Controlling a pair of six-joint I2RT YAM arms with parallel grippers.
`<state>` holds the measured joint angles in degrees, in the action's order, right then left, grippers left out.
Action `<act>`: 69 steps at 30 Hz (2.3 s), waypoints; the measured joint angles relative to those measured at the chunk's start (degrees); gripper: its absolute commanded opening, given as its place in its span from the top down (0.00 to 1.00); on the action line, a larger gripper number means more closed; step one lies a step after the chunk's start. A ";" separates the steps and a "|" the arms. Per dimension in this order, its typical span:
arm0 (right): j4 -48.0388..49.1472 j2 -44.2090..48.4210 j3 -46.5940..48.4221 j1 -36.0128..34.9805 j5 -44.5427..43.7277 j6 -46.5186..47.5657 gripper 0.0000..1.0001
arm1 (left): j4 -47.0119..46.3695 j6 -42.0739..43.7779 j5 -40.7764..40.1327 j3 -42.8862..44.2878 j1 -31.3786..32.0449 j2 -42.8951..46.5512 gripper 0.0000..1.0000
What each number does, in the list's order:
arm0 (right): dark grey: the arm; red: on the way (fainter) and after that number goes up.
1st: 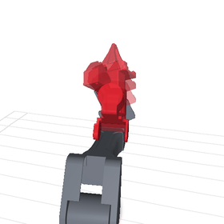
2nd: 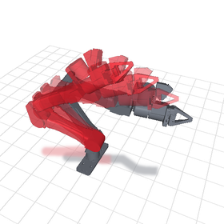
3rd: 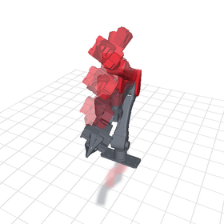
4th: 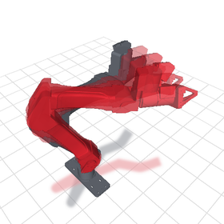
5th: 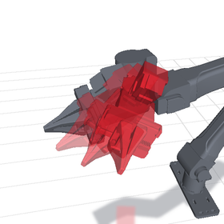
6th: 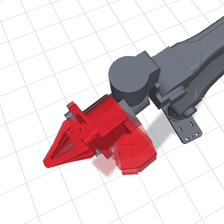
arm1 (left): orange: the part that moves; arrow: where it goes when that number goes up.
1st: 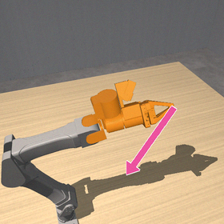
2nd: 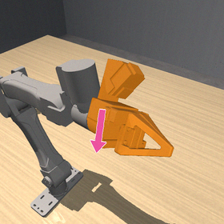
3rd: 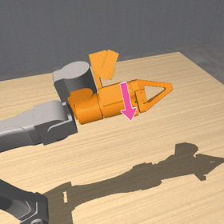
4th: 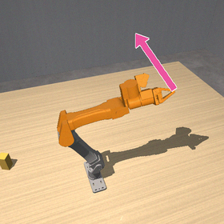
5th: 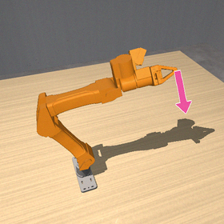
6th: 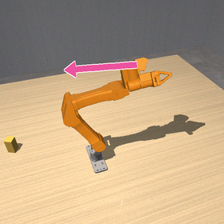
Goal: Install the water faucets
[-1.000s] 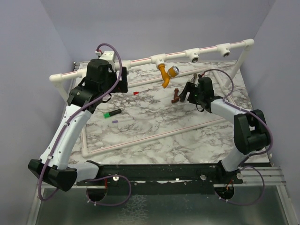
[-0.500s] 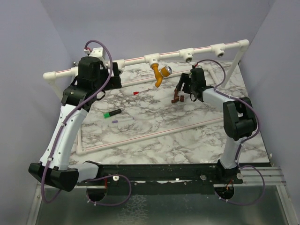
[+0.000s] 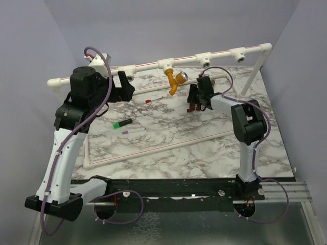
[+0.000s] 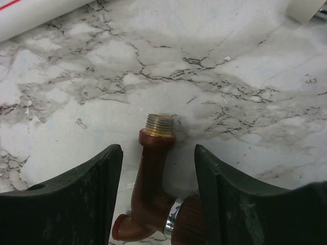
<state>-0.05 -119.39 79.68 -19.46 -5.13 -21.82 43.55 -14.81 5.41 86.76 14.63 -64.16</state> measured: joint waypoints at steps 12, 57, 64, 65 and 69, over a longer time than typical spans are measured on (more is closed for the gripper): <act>-3.32 -2.45 2.82 -2.05 -2.62 1.99 0.54 | 0.00 0.96 8.61 -0.22 0.00 2.43 0.01; 14.38 29.59 -29.99 -11.23 11.72 7.91 1.00 | 1.22 -4.09 17.86 -6.75 0.00 4.52 0.01; 23.19 39.17 -39.50 -13.99 15.67 8.13 0.99 | 1.18 -6.01 20.63 -11.30 0.00 5.55 0.01; 24.30 40.06 -40.30 -14.82 16.33 8.46 1.00 | 1.31 -6.21 21.07 -12.24 0.00 5.77 0.01; 27.80 43.69 -42.99 -18.43 18.78 10.08 1.00 | 1.68 -7.32 22.64 -15.63 0.00 6.60 0.01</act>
<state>27.75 -75.70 36.69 -37.89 13.65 -11.75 45.23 -22.13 28.05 71.13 14.63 -57.56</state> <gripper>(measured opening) 0.180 0.990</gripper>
